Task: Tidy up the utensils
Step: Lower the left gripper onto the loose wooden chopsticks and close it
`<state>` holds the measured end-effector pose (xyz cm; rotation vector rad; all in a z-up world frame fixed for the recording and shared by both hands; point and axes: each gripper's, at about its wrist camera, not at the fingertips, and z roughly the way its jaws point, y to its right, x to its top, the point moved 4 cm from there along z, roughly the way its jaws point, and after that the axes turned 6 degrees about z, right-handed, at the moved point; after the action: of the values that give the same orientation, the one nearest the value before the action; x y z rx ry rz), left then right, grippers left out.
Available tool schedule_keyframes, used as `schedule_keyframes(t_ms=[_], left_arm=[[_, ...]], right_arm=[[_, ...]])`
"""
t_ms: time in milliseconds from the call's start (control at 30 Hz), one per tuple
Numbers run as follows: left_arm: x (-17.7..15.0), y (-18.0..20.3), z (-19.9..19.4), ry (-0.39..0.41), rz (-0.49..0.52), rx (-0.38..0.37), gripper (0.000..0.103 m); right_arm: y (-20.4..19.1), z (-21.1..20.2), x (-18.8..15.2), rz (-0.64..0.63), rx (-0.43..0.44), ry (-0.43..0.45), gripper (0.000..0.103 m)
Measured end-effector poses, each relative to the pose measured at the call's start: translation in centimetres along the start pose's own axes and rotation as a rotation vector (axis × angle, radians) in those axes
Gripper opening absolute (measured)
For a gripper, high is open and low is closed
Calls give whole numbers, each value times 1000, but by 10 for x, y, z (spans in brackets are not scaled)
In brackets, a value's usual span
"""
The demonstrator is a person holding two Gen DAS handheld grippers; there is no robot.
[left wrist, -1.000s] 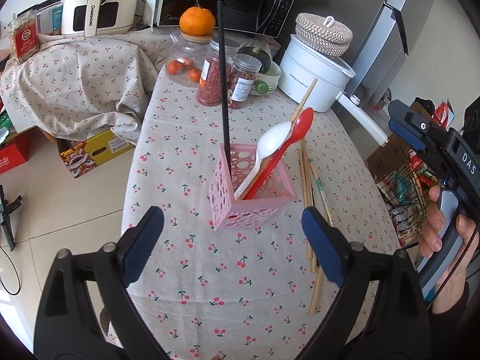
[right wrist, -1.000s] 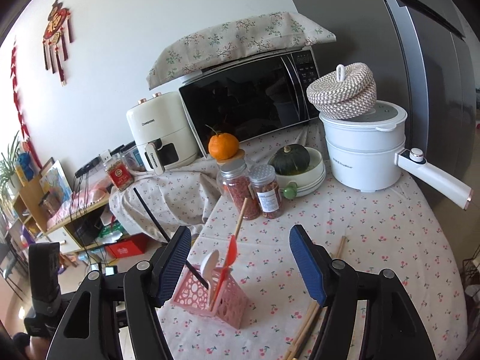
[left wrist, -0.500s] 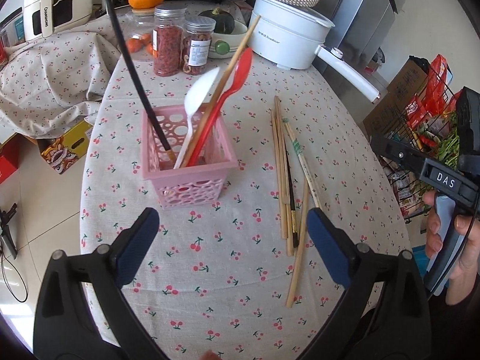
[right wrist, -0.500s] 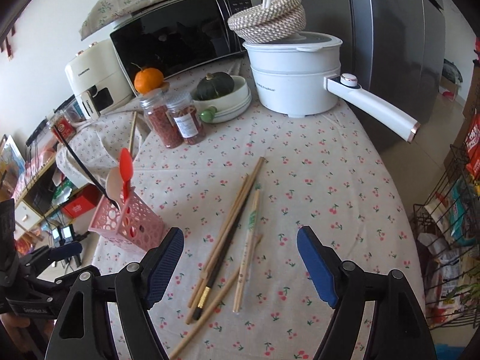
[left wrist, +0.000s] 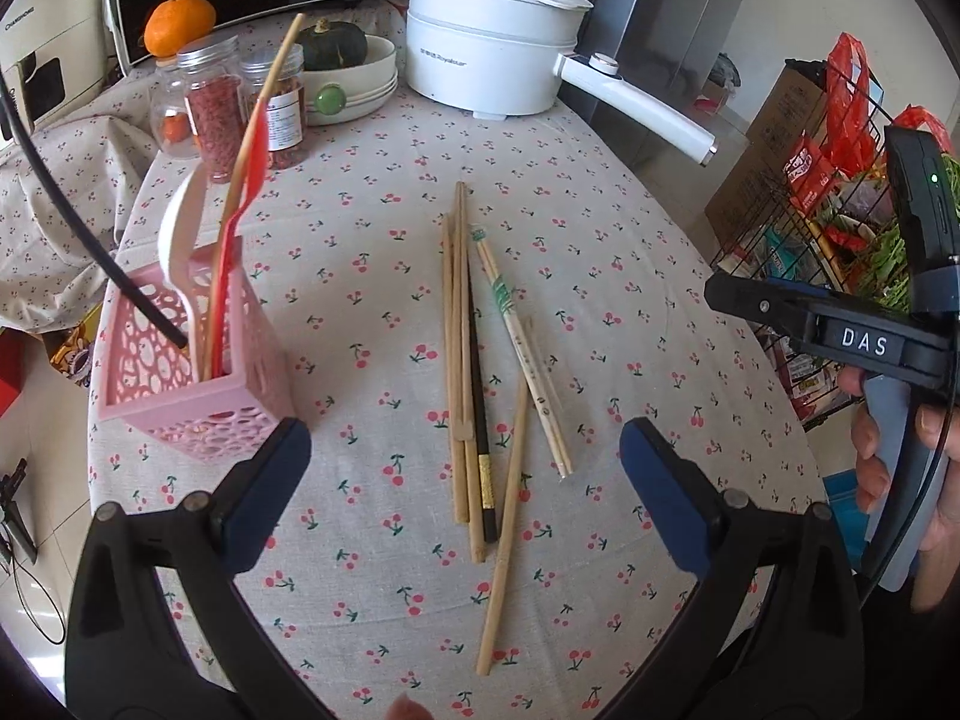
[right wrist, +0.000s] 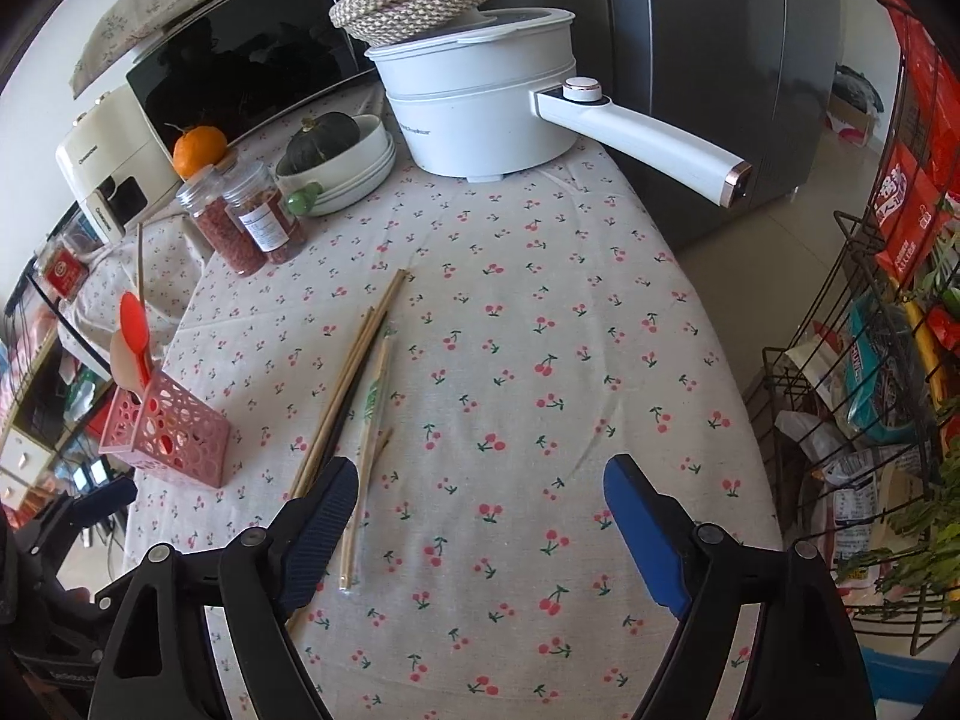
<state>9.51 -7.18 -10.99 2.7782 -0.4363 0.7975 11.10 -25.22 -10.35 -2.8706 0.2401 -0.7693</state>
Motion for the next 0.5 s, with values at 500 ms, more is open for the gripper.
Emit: schedule_keyframes(t_ms=[500], left_arm=[[68, 2, 100, -196, -73, 88, 63]], right_arm=[[39, 33, 14, 57, -51, -83, 86]])
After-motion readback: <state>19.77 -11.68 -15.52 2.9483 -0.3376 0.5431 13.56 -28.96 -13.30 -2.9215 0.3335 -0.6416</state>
